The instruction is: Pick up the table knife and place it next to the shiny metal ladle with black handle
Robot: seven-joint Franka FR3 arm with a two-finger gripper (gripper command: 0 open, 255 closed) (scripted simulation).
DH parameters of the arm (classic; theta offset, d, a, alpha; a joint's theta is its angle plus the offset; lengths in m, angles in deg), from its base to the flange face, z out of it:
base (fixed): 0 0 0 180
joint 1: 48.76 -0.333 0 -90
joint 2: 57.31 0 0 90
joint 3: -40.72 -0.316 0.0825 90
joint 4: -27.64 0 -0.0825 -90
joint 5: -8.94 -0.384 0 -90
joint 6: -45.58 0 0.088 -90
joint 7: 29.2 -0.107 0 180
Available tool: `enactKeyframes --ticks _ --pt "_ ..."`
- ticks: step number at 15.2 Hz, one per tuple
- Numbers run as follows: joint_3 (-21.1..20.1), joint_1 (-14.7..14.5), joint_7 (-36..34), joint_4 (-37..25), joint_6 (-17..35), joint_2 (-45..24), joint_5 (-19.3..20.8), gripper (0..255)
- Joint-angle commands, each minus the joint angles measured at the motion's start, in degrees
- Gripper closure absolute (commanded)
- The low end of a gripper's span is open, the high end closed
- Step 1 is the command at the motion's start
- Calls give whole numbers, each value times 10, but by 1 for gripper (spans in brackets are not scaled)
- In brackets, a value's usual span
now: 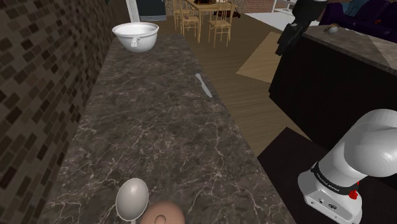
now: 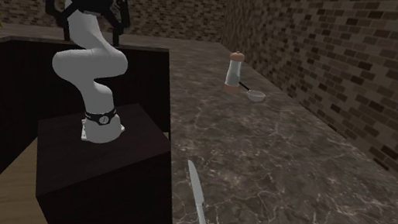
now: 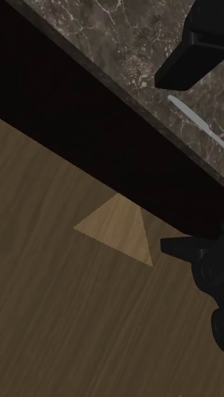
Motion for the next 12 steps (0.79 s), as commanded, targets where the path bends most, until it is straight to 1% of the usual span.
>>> enactKeyframes --ticks 1,6,12 --pt "0 0 0 0 0 0 0 0" --pt "-25 4 -67 -29 44 -104 -25 0" --pt "-49 7 -140 -89 84 -238 -48 0"
